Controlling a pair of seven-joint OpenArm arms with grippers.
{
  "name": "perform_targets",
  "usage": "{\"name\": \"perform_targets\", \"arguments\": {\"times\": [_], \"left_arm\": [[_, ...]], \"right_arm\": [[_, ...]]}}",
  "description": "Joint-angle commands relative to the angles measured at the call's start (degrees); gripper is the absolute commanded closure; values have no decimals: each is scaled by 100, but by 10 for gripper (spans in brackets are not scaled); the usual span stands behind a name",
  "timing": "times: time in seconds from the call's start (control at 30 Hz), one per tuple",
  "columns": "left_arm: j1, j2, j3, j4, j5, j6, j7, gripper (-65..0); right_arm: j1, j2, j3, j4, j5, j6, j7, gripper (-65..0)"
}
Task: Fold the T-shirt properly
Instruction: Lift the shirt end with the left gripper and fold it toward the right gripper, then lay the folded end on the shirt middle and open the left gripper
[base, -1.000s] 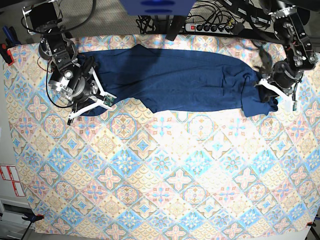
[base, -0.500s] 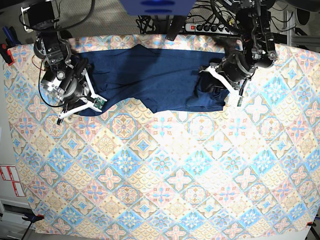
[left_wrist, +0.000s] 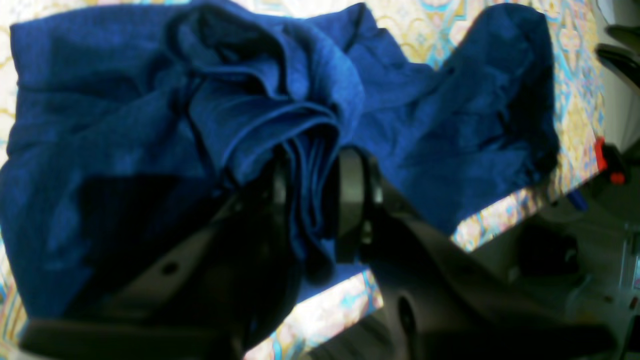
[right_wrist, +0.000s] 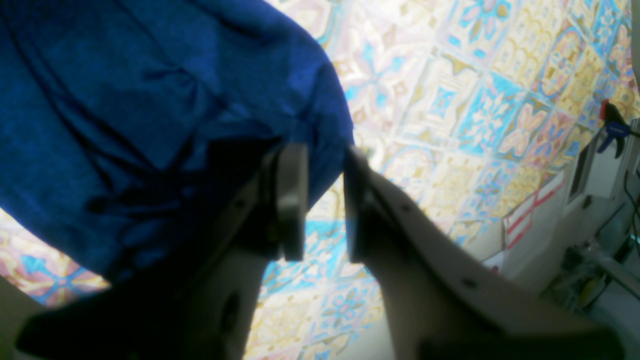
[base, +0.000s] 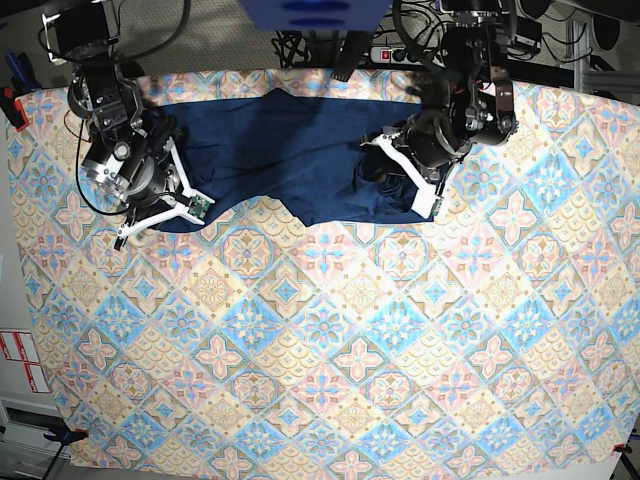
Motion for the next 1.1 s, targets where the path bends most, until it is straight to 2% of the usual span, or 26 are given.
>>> {"name": "perform_targets", "arguments": {"times": [0.0,0.07,0.27,0.33,0.4,0.5,0.63,0.73,0.83,0.97,1.07], "left_arm": [[-51,3,106,29,-134,-31,-79,-112],[-60,-5,159,20,-126,-31,-79,-146],[-16,-102,167,108,-187,-40,-61,-382],[116,-243,167,451,-196,-57,-61,-431],[283,-304,132,890,-205,-57,-70,-454],[406,-647,115,1127,-214,-49,-70,-448],[485,-981,27,925,-178,-40,-79,-422],[485,-1043,-211,732,-170,-40,-79,-370],[450,-1025,-114,407,-161,-40,-44,-293],[116,-1016,827,-165,-161,-40,-70,-207],[-139,-946,1442,-622,-170,-40,-79,-178]], "right_arm": [[53,79,41,114,0,-32,35,-127],[53,79,41,114,0,-32,35,-127],[53,79,41,114,0,-32,35,-127],[62,79,50,114,0,-32,35,-127],[62,79,50,114,0,-32,35,-127],[79,79,50,114,0,-32,35,-127],[79,79,50,114,0,-32,35,-127],[79,79,50,114,0,-32,35,-127],[79,79,50,114,0,-32,35,-127],[88,79,50,105,0,-32,35,-127],[79,79,50,105,0,-32,35,-127]]}}
